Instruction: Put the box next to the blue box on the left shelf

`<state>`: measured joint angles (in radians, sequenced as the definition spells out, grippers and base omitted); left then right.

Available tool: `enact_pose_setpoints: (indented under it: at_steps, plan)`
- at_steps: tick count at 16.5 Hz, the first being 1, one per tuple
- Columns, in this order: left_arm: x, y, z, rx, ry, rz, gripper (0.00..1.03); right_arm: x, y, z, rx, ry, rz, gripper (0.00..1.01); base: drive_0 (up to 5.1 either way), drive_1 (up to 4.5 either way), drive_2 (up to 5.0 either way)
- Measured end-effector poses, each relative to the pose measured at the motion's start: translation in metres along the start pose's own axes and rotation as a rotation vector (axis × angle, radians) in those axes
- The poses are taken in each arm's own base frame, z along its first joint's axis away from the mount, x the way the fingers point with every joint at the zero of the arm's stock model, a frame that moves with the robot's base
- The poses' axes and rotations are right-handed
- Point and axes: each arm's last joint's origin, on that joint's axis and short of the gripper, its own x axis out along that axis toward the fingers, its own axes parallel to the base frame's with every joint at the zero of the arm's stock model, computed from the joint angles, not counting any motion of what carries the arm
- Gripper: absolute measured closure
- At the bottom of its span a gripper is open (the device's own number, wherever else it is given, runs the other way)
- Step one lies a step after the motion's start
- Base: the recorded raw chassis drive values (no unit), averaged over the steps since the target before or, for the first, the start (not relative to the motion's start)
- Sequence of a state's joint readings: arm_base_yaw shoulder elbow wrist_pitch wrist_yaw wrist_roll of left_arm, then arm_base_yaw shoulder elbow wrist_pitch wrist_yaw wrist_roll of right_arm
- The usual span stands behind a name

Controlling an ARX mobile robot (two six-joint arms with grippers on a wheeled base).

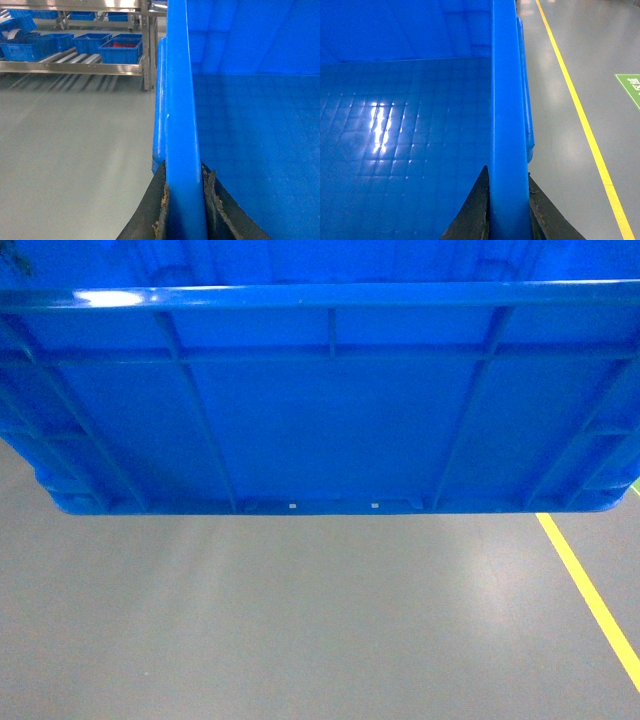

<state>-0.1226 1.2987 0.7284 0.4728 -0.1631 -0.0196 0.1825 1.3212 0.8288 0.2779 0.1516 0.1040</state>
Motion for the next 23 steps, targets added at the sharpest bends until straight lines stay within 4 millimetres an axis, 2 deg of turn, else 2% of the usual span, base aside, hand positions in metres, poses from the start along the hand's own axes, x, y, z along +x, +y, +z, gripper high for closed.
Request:
enact_pose_setpoints:
  at_steps: [23]
  plan:
    - [0.0004, 0.0, -0.0003, 0.0, 0.0, 0.0, 0.92, 0.0, -0.0001, 0.0, -0.001, 0.0, -0.001, 0.92, 0.1, 4.08, -4.0]
